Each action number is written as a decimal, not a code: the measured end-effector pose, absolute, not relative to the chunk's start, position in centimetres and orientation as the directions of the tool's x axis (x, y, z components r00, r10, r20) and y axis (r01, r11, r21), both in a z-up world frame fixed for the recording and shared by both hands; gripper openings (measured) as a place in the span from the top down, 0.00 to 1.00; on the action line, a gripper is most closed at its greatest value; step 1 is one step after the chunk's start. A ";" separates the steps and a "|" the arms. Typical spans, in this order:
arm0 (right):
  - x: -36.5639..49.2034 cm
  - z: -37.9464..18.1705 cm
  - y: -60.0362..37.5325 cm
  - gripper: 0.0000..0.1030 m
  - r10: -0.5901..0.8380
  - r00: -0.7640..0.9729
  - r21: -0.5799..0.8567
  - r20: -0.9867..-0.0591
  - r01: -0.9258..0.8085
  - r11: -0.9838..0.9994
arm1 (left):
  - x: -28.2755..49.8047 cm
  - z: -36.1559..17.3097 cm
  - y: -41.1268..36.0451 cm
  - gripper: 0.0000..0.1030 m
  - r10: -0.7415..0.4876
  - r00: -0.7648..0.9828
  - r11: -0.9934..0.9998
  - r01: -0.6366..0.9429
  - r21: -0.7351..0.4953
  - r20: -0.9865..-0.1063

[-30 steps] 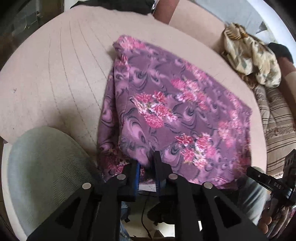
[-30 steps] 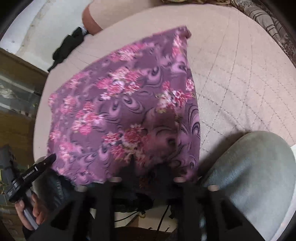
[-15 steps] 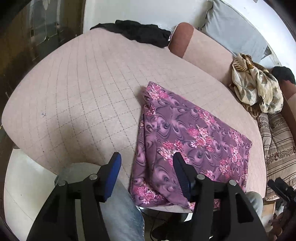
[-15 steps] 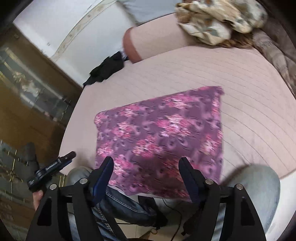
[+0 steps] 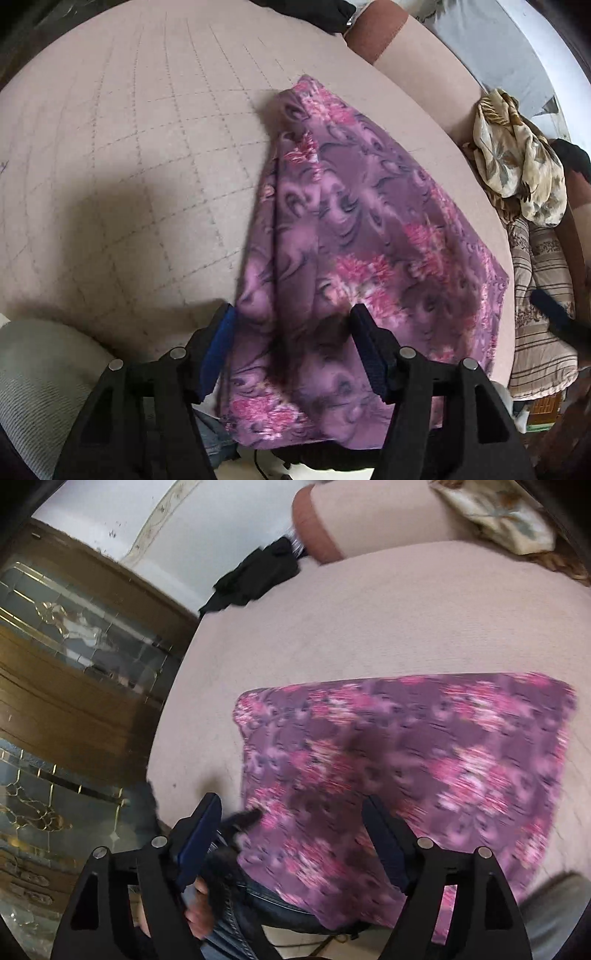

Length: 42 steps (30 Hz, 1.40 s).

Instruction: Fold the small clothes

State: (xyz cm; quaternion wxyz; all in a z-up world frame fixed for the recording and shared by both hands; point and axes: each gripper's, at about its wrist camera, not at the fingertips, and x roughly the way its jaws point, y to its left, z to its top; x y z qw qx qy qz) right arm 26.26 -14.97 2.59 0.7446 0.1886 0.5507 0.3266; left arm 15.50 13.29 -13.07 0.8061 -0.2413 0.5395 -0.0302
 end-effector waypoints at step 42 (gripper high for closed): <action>29.6 -7.2 11.0 0.40 0.284 -0.195 0.343 -0.939 -0.465 0.816 | 12.6 -9.7 12.3 0.93 -0.377 0.611 0.867 -0.032 -0.498 -0.696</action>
